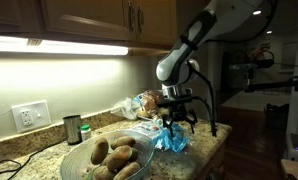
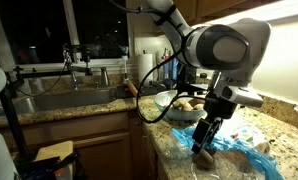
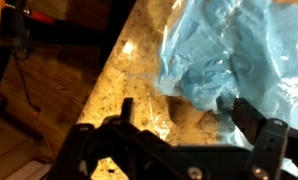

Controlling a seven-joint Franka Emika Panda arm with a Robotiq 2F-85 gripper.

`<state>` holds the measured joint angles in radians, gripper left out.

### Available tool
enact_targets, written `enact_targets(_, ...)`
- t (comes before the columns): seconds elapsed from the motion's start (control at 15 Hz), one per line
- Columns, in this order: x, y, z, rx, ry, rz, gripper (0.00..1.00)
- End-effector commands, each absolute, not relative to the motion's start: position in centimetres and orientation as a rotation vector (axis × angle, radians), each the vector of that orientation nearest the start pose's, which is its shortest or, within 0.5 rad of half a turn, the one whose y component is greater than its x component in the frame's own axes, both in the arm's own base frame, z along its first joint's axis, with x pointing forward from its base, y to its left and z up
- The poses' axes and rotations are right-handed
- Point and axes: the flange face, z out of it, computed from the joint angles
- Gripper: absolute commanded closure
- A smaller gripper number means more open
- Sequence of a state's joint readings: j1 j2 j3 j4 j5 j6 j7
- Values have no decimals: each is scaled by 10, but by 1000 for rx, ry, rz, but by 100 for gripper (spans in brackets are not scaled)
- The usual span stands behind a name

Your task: Pick up a potato from the packaging and put it in the bowl

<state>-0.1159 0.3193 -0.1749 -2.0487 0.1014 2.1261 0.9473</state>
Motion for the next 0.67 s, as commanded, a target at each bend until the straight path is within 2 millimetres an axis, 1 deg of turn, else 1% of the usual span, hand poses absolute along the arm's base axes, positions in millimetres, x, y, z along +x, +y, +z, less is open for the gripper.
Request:
enact_targets(0.0, 531, -155, 279, -2523, 1980, 384, 0)
enact_targets(0.27, 524, -154, 283, -2522, 1984, 365, 0)
enact_targets(0.6, 518, -156, 281, -2521, 1991, 412, 0)
